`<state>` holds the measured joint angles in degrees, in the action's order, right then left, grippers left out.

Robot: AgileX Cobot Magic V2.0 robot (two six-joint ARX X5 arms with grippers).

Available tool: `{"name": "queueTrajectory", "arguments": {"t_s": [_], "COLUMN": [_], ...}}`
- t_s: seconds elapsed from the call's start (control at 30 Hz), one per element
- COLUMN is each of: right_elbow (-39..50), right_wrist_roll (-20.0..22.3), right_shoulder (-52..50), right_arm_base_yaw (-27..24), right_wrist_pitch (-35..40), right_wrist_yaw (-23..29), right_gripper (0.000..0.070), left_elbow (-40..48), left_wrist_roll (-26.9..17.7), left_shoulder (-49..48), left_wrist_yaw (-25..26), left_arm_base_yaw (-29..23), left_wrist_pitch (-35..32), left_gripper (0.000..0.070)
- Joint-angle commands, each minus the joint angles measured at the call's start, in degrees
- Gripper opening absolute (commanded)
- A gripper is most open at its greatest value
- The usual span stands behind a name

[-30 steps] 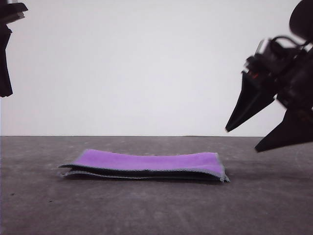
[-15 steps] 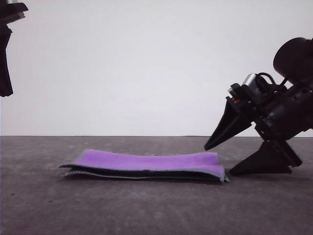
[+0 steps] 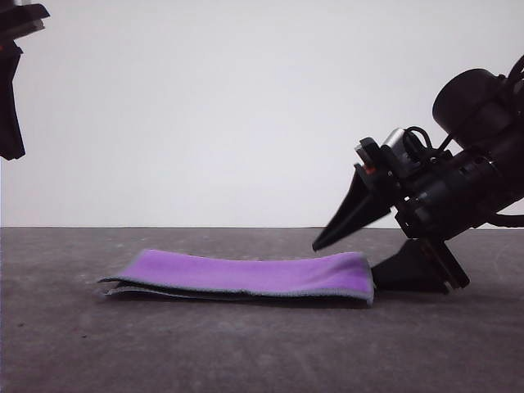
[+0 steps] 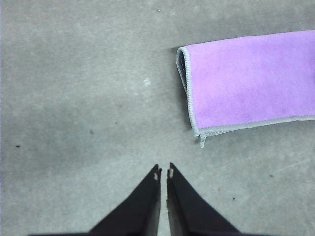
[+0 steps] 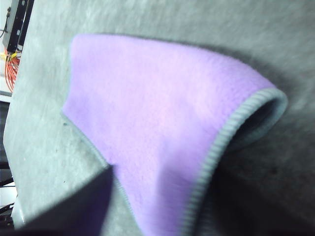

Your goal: Fold clothes

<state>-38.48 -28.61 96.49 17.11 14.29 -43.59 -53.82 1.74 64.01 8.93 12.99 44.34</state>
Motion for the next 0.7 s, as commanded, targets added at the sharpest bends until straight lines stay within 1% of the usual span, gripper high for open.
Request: {"name": "queueTrajectory", "arguments": {"t_s": [0.0, 0.03, 0.1, 0.17, 0.33, 0.67], "right_elbow": [-1.1, -1.2, -1.5, -2.0, -3.7, -8.1], "right_wrist_roll": [-0.6, -0.5, -0.3, -0.4, -0.8, -1.2], "right_shoulder": [1.2, 1.2, 1.2, 1.2, 1.2, 1.3], "right_arm_base_yaw": [0.2, 0.2, 0.2, 0.2, 0.9, 6.1], "right_wrist_pitch": [0.3, 0.3, 0.3, 0.4, 0.4, 0.1], "right_wrist_yaw": [-0.3, -0.3, -0.4, -0.5, -2.9, -2.2], "right_gripper": [0.0099, 0.0046, 0.0012, 0.0008, 0.0008, 0.0008], "left_elbow": [-0.6, -0.6, -0.6, -0.6, -0.6, -0.6], "left_wrist_roll": [0.3, 0.3, 0.3, 0.3, 0.3, 0.3], "left_shoulder": [0.3, 0.3, 0.3, 0.3, 0.3, 0.3], "left_wrist_yaw": [0.1, 0.1, 0.1, 0.1, 0.1, 0.1], "left_arm_base_yaw": [0.2, 0.2, 0.2, 0.2, 0.2, 0.2], "left_wrist_pitch": [-0.5, -0.5, -0.4, -0.4, -0.4, -0.5], "left_gripper": [0.0004, 0.0004, 0.0004, 0.0004, 0.0004, 0.0004]}}
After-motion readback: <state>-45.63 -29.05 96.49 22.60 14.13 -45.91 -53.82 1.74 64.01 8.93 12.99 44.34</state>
